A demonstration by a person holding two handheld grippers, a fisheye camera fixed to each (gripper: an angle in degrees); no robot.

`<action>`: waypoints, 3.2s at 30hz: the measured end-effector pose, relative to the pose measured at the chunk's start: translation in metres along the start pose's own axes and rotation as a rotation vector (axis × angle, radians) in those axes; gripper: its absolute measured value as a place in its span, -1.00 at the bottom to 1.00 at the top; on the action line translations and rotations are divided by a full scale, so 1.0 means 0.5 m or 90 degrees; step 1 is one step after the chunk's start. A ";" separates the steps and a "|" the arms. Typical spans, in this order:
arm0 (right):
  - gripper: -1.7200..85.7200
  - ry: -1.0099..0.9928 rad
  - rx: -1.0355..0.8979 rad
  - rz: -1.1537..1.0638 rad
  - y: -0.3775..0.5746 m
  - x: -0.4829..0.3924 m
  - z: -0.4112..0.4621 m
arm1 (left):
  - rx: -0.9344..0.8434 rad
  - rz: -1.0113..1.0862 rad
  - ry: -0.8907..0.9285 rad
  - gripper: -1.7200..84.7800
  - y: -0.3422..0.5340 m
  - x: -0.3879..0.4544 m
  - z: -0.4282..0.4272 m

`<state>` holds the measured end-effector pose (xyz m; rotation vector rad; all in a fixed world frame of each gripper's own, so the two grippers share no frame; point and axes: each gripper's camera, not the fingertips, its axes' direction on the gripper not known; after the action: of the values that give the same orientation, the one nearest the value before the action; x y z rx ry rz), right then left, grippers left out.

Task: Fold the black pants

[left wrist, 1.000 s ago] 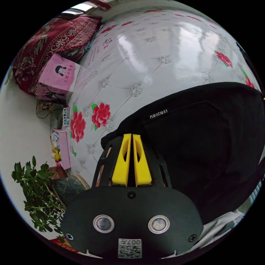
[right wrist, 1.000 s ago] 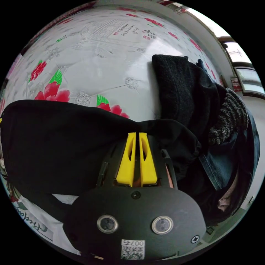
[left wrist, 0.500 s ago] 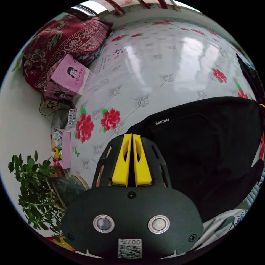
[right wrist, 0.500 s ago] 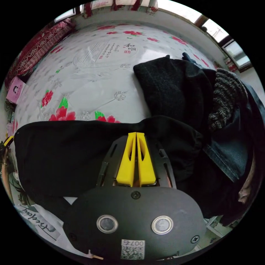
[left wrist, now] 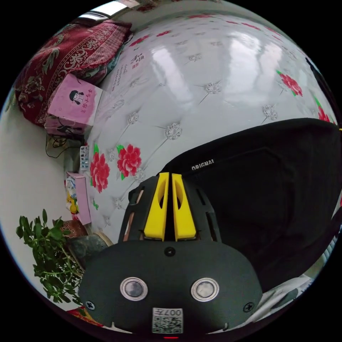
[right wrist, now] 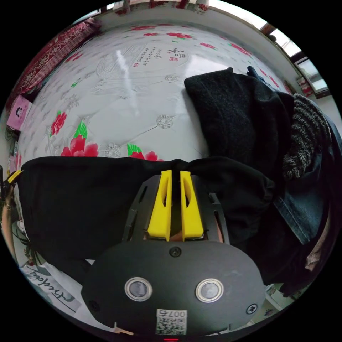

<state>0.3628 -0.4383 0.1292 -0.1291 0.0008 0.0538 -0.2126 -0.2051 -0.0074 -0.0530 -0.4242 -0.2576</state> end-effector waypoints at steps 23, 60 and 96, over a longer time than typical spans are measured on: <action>-0.96 -0.105 0.302 0.036 0.406 0.083 -0.363 | 0.121 -0.067 0.114 -0.98 0.123 -0.152 -0.100; -0.89 -0.221 0.090 0.116 0.968 0.111 -0.170 | 0.022 -0.128 0.138 -0.98 0.695 -0.073 -0.023; -0.87 -0.189 0.242 0.527 1.471 0.575 -0.168 | -0.011 -0.119 0.143 -0.98 0.628 0.005 -0.033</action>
<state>0.6105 0.2948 -0.0499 0.2682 -0.2321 0.8953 -0.1227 0.0957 -0.0208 -0.0007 -0.2025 -0.4462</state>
